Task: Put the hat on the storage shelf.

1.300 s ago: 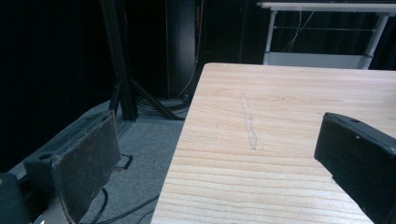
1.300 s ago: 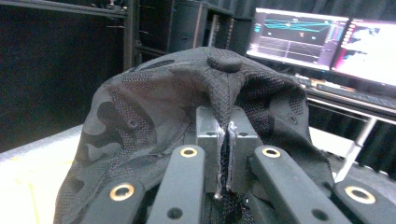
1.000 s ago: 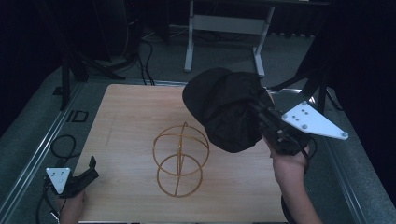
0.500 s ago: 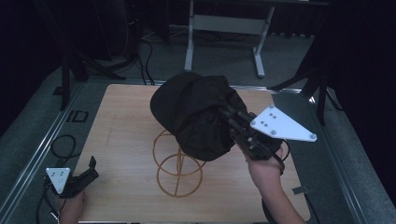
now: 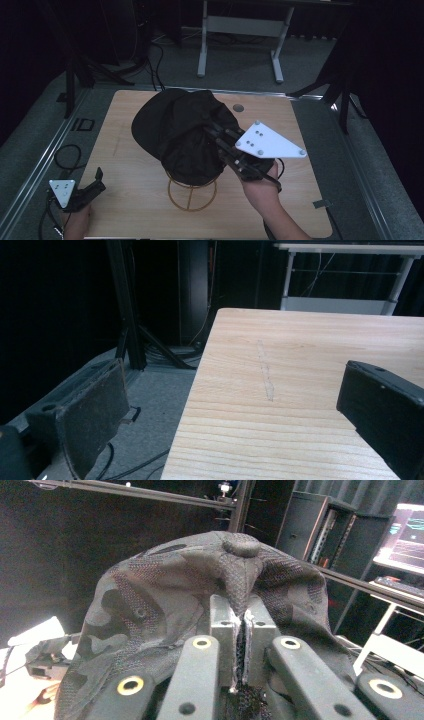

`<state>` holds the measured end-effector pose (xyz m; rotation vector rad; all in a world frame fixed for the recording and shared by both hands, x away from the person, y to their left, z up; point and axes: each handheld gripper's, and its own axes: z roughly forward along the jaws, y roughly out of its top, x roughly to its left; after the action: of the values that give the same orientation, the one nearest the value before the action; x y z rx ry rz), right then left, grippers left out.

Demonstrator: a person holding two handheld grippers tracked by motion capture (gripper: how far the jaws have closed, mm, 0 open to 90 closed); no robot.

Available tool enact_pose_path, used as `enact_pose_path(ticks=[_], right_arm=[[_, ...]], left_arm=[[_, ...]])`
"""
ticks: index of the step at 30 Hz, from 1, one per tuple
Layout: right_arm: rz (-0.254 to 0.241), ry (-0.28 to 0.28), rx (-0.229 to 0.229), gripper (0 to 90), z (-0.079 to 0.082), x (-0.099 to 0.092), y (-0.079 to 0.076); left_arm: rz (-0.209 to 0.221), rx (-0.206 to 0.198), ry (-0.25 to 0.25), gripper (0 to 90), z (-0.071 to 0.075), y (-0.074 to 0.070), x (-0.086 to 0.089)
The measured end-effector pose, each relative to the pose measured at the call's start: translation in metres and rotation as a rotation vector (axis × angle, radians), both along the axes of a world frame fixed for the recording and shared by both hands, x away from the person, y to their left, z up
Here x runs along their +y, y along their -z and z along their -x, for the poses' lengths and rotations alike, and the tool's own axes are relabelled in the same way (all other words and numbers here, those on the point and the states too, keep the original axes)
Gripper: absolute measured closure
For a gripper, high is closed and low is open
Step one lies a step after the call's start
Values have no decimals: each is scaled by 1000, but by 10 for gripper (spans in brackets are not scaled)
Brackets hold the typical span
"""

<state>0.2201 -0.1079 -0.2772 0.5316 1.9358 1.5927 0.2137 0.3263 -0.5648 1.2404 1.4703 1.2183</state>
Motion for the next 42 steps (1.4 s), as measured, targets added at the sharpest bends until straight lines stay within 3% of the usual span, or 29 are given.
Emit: enact_pose_path(ticks=[6,20,26,30,39,42], right_arm=[[5,-9,30,863,0,1,15],[30,0,150,861,-14,-5,64],[54,-11,180,853,-15,-6,79],[41,-13,196,842,-16,-9,87],[31,-36,239,682,-21,-10,96],[27,-34,240,671,-22,-9,100]], left_arm=[[-2,3,1,6,0,0,0],[0,-1,3,6,0,0,0],[3,-4,3,6,0,0,0],[-2,2,4,6,0,0,0],[-2,3,4,6,0,0,0],[-2,3,5,6,0,0,0]])
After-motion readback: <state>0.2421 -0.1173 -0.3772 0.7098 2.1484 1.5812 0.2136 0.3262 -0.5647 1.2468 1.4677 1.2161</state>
